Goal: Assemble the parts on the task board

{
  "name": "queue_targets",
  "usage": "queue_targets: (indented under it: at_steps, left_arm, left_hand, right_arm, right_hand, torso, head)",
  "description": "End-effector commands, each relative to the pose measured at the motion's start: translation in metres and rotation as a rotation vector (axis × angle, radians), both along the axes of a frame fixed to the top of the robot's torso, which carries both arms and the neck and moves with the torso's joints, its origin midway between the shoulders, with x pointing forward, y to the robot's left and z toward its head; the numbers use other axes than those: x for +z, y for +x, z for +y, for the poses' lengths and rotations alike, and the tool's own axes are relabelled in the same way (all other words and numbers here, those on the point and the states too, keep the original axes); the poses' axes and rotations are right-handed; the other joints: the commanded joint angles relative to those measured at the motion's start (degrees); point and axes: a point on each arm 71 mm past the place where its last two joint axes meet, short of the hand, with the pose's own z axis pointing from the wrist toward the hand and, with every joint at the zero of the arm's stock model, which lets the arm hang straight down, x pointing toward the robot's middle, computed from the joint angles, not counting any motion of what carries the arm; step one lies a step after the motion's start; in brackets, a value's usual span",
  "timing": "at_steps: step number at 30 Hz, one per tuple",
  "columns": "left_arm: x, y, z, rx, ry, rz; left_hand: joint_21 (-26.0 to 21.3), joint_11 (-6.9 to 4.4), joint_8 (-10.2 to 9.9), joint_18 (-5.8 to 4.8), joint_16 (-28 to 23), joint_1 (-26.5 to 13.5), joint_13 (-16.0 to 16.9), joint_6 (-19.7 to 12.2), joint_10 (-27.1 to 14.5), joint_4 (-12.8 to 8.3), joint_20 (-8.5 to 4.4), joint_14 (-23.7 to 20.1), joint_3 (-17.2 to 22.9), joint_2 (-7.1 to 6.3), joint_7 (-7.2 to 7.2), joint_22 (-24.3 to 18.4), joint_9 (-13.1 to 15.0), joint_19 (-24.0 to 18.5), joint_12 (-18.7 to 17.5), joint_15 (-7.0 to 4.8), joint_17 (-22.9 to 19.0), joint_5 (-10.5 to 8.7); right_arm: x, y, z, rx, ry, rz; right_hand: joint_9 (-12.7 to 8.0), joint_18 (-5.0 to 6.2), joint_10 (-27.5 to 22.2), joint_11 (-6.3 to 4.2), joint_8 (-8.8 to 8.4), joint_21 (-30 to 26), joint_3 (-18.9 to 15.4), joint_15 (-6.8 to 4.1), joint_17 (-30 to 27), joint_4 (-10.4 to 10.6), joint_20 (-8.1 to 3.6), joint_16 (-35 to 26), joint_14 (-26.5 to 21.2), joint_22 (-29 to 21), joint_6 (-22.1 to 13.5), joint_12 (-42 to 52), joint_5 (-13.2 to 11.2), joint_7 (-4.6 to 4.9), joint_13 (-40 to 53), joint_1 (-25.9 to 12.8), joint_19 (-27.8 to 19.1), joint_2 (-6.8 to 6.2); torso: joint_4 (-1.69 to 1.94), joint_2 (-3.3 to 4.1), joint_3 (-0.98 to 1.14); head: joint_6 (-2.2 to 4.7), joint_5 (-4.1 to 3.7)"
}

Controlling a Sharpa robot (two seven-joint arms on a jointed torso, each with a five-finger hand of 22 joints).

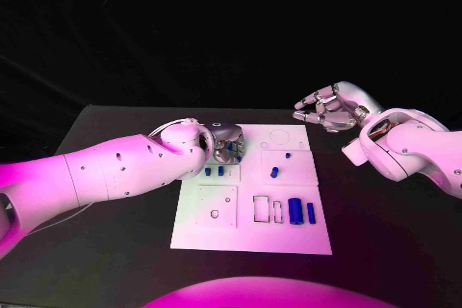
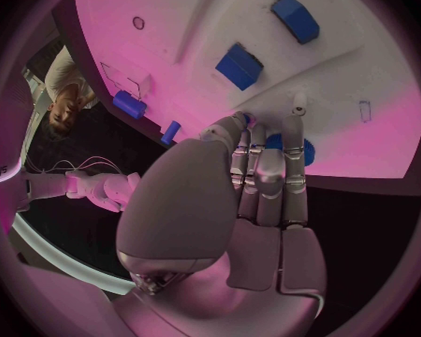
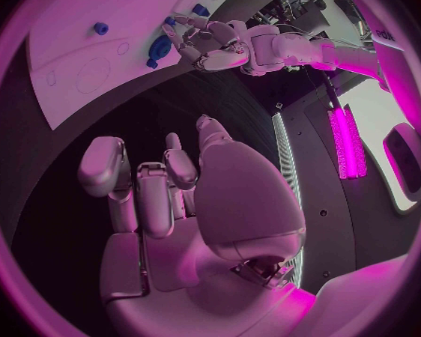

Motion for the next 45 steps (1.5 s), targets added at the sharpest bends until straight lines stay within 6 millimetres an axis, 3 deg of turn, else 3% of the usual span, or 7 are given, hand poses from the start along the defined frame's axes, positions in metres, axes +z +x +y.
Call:
queue_targets:
  at_steps: [1, 25, 45]
  left_arm:
    - [-0.002, -0.001, -0.002, -0.011, 0.005, 0.023]
    - [-0.009, 0.001, -0.003, 0.001, 0.031, 0.048]
    - [-0.016, 0.002, -0.002, 0.006, 0.035, 0.063]
  left_hand:
    - [0.22, -0.01, -0.43, 0.71, 0.38, 0.01, -0.1, 0.35, 0.27, 0.06, -0.34, 0.38, 0.39, -0.55, -0.11, 0.08, -0.07, 0.01, -0.35, 0.0, 0.02, 0.08]
    - [1.57, 0.22, -2.48, 0.46, 1.29, -0.1, -0.68, -0.4, 0.98, -0.99, -0.24, 0.88, 1.52, -1.44, 0.35, 1.76, -0.67, 0.82, -1.95, 0.14, 0.52, 0.07]
    - [2.84, -0.34, -2.91, 0.24, 2.18, -2.01, -0.77, 2.26, 3.43, -1.29, -0.39, 1.59, 1.98, -1.35, -0.26, 3.37, -0.54, 1.77, -2.87, -0.26, 0.95, -0.06]
  right_arm:
    - [0.0, -0.001, 0.001, 0.01, -0.002, -0.007]
    - [0.001, -0.001, 0.002, 0.013, -0.001, -0.006]
    - [0.001, -0.002, 0.002, 0.015, -0.001, -0.006]
  right_hand:
    - [-0.08, 1.17, 0.01, -0.12, 0.32, -0.35, -0.07, -0.43, 1.6, -0.37, -0.28, -0.2, 2.83, -0.1, -0.34, -0.11, 0.33, -0.08, 0.04, 0.15, -0.17, 0.5]
    - [-0.08, 1.17, 0.01, -0.12, 0.33, -0.35, -0.07, -0.43, 1.6, -0.37, -0.28, -0.2, 2.83, -0.09, -0.33, -0.1, 0.33, -0.08, 0.05, 0.15, -0.17, 0.51]
    - [-0.06, 1.18, 0.1, -0.14, 0.44, -0.39, -0.05, -0.43, 1.66, -0.4, -0.29, -0.17, 2.84, -0.1, -0.23, 0.0, 0.33, -0.11, 0.14, 0.17, -0.16, 0.55]
  torso:
    - [0.01, 0.0, 0.03]
    - [0.02, -0.01, 0.01]
    - [0.06, -0.04, 0.0]
  head:
    - [-0.01, -0.07]
    - [-0.3, -0.24]
    - [-0.37, -0.26]
